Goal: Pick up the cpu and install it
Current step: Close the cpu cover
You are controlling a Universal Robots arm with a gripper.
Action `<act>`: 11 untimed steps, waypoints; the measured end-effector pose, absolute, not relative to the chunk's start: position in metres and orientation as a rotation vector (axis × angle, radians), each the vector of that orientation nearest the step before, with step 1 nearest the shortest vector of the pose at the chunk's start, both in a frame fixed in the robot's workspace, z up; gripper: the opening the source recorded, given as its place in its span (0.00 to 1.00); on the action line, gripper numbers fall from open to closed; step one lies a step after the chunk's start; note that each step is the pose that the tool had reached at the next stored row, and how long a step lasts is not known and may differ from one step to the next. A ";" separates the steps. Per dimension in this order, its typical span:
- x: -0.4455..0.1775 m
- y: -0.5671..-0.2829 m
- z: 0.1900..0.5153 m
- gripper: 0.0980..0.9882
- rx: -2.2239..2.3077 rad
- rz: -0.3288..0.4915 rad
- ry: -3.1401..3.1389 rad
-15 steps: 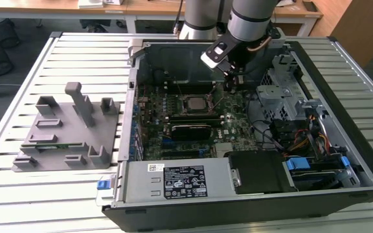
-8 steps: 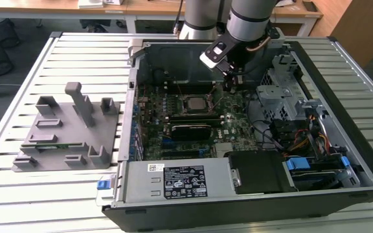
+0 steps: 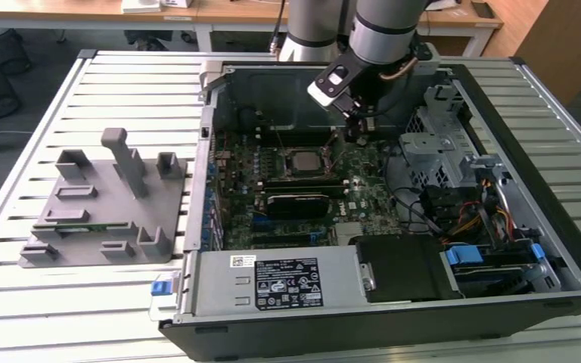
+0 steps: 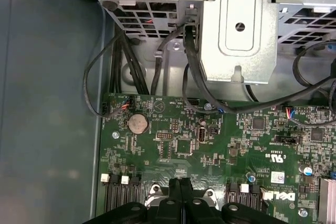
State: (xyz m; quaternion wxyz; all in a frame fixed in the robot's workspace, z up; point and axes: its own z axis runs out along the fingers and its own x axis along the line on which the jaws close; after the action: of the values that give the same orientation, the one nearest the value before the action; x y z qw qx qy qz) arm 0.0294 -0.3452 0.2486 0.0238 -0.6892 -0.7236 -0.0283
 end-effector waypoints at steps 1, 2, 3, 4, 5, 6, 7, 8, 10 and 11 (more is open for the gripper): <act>0.029 -0.345 0.249 0.01 -2.133 -0.087 -2.240; 0.028 -0.345 0.249 0.01 -2.133 -0.088 -2.240; 0.028 -0.345 0.249 0.01 -2.133 -0.088 -2.240; 0.028 -0.345 0.249 0.01 -2.133 -0.087 -2.240; 0.027 -0.345 0.249 0.01 -2.133 -0.088 -2.240; 0.027 -0.345 0.249 0.01 -2.133 -0.088 -2.240; 0.026 -0.345 0.249 0.01 -2.133 -0.087 -2.240; 0.026 -0.345 0.249 0.01 -2.133 -0.087 -2.240; 0.025 -0.345 0.249 0.01 -2.133 -0.088 -2.240; 0.025 -0.345 0.249 0.01 -2.133 -0.088 -2.240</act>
State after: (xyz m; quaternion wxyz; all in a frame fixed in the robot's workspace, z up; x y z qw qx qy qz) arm 0.0249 -0.3452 0.2485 0.0238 -0.6892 -0.7236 -0.0283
